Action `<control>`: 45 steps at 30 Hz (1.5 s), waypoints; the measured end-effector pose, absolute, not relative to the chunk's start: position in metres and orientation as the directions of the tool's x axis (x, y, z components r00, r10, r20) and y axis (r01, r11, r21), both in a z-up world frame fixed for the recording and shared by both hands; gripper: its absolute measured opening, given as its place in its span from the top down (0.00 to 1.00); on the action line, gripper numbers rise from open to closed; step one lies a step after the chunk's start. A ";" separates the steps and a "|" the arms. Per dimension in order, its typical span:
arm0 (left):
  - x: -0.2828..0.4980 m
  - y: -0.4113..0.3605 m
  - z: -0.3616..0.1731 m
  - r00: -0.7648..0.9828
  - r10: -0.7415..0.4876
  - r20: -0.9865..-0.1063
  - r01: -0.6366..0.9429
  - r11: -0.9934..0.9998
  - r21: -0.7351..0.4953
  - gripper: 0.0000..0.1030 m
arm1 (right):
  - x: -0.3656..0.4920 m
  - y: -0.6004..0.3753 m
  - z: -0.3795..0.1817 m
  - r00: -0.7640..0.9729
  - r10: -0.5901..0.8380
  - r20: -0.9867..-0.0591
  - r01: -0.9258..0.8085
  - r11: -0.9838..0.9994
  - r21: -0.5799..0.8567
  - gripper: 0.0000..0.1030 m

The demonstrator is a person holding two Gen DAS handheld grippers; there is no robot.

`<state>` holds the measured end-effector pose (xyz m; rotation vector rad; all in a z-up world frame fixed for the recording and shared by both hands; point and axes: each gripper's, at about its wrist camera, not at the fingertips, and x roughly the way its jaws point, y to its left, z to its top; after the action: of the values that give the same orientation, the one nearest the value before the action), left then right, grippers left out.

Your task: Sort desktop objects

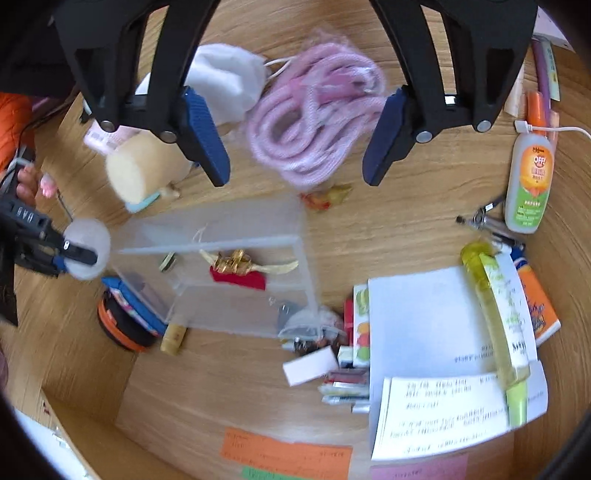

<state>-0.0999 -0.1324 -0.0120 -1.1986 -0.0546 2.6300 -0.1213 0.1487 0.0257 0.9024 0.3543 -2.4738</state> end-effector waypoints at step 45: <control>-0.122 -0.104 -0.078 -0.559 0.218 -0.800 -0.382 -0.924 0.015 0.19 | -0.210 0.109 0.024 -0.599 -0.361 -0.715 0.518 -0.855 -0.002 0.74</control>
<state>-0.1218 -0.1045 -0.0780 -1.2430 0.2656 2.4931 -0.2099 0.1091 0.0238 1.0174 0.2868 -2.4206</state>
